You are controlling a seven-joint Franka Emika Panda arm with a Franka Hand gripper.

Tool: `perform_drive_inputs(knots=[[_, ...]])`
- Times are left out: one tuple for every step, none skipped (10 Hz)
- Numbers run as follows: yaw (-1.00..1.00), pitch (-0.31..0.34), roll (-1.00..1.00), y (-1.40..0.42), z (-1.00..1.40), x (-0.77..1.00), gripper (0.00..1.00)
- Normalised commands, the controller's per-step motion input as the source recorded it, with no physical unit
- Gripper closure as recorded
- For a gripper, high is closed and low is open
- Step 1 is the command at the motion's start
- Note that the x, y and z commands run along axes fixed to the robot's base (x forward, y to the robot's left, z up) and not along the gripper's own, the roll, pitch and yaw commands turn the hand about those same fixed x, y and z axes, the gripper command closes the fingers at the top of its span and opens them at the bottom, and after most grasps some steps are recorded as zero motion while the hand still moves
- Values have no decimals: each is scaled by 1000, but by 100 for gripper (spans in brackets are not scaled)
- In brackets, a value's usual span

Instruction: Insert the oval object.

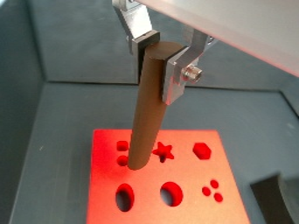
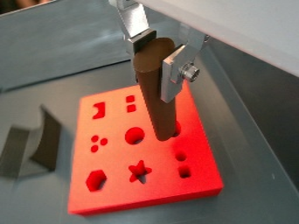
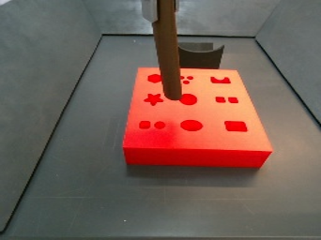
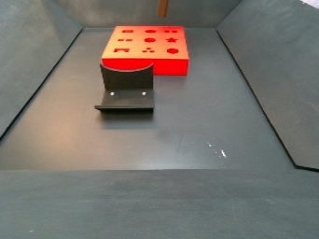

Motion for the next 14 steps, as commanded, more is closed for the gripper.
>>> perform_drive_inputs(knots=[[-1000,-27,97,0,0,0,100],[-1000,-23,97,0,0,0,100],[-1000,-26,94,0,0,0,100],[-974,-21,97,0,0,60,100],[-903,-13,104,0,0,149,100],[-869,-14,116,0,0,186,100],[-874,-19,143,0,0,171,100],[-871,-9,166,0,0,143,100],[-874,-6,174,0,0,126,100],[-874,0,183,0,0,114,100],[-880,0,193,0,0,86,100],[-897,0,201,0,-11,46,100],[-903,0,206,0,-20,20,100],[-906,0,207,0,-17,11,100]])
